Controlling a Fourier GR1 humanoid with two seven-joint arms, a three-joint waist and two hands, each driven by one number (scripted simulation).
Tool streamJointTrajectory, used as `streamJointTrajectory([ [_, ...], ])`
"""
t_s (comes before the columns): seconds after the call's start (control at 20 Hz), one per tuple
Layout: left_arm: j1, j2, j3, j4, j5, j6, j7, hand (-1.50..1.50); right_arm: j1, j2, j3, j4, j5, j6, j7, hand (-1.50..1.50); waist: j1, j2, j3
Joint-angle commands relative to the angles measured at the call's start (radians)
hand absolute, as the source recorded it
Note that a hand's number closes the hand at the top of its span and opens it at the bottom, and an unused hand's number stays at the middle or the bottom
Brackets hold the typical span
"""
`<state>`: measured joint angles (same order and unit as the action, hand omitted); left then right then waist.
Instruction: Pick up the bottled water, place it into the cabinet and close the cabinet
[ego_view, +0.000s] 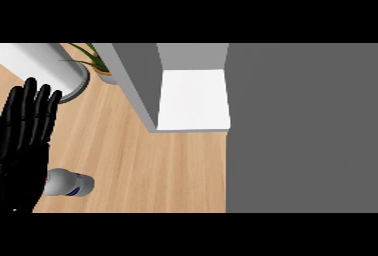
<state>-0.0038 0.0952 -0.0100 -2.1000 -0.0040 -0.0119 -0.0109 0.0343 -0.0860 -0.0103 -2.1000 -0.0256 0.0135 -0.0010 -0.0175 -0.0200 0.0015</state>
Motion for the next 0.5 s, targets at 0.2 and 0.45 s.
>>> streamJointTrajectory([
  [0.2, 0.209, -0.007, 0.175, -0.203, -0.05, 0.122, 0.022, -1.5, 0.13, -0.036, -0.006, -0.054, 0.011, 0.044, -0.002, -1.5, 0.044, 0.011, -0.002],
  [0.45, 0.343, -0.093, 0.099, -0.278, 0.11, 0.301, 0.146, -1.5, 0.293, -0.031, 0.082, -0.196, -0.166, 0.165, 0.077, -1.5, 0.023, 0.007, -0.002],
])
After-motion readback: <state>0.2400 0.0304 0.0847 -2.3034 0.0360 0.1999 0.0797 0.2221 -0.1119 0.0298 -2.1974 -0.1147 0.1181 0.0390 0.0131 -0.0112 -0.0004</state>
